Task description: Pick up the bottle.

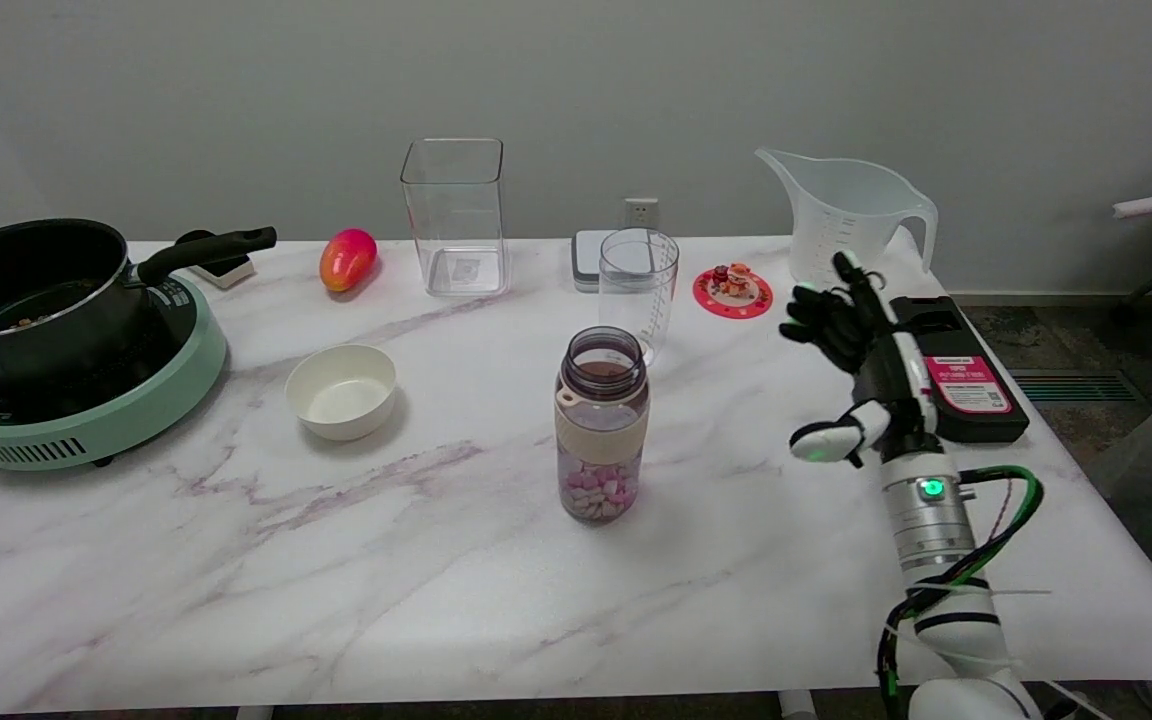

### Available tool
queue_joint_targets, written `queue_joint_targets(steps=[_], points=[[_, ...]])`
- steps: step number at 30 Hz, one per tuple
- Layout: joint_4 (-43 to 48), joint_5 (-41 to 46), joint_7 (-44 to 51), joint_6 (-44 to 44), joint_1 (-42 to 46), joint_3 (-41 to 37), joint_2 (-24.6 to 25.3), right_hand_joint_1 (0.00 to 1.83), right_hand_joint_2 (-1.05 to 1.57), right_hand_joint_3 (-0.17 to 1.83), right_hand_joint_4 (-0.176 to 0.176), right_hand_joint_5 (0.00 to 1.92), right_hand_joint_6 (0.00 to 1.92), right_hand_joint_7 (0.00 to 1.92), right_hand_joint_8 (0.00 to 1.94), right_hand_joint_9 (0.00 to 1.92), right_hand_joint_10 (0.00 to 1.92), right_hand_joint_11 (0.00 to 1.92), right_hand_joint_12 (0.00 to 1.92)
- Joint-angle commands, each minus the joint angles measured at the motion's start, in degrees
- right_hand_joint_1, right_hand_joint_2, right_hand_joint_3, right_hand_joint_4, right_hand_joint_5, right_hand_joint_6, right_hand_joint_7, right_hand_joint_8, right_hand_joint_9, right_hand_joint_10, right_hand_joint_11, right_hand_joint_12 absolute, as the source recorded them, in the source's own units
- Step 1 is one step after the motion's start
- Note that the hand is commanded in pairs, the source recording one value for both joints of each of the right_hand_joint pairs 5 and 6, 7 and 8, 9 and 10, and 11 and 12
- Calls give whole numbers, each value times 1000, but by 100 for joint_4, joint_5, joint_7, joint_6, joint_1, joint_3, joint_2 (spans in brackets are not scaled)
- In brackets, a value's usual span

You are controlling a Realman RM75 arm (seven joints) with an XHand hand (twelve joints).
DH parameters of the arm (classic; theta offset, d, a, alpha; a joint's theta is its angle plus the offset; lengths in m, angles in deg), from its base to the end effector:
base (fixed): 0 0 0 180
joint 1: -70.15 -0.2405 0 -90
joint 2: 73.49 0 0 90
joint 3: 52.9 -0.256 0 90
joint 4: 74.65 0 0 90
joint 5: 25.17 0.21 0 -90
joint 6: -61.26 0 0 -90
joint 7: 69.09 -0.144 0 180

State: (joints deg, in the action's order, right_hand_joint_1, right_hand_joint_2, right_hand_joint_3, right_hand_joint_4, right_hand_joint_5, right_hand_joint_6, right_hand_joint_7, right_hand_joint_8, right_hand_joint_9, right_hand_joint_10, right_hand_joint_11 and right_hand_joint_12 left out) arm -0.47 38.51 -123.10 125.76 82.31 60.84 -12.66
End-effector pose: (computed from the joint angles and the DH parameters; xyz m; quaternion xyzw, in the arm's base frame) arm -0.3003 -0.2430 0.3700 0.5032 -0.2840 0.6134 0.5384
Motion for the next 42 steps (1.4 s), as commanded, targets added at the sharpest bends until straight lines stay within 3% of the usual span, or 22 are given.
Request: queue_joint_targets(steps=[1,14,42], points=[[-215,-459,697,-228,-160,494,621,993,-536,272,0,151,151,459,459,536,536,622,622],[-140,-498,498,-472,-189,542,595,993,-539,232,0,118,118,402,402,507,507,622,622],[188,-757,462,-904,-240,630,579,1038,-489,416,0,95,95,394,394,494,494,600,600]])
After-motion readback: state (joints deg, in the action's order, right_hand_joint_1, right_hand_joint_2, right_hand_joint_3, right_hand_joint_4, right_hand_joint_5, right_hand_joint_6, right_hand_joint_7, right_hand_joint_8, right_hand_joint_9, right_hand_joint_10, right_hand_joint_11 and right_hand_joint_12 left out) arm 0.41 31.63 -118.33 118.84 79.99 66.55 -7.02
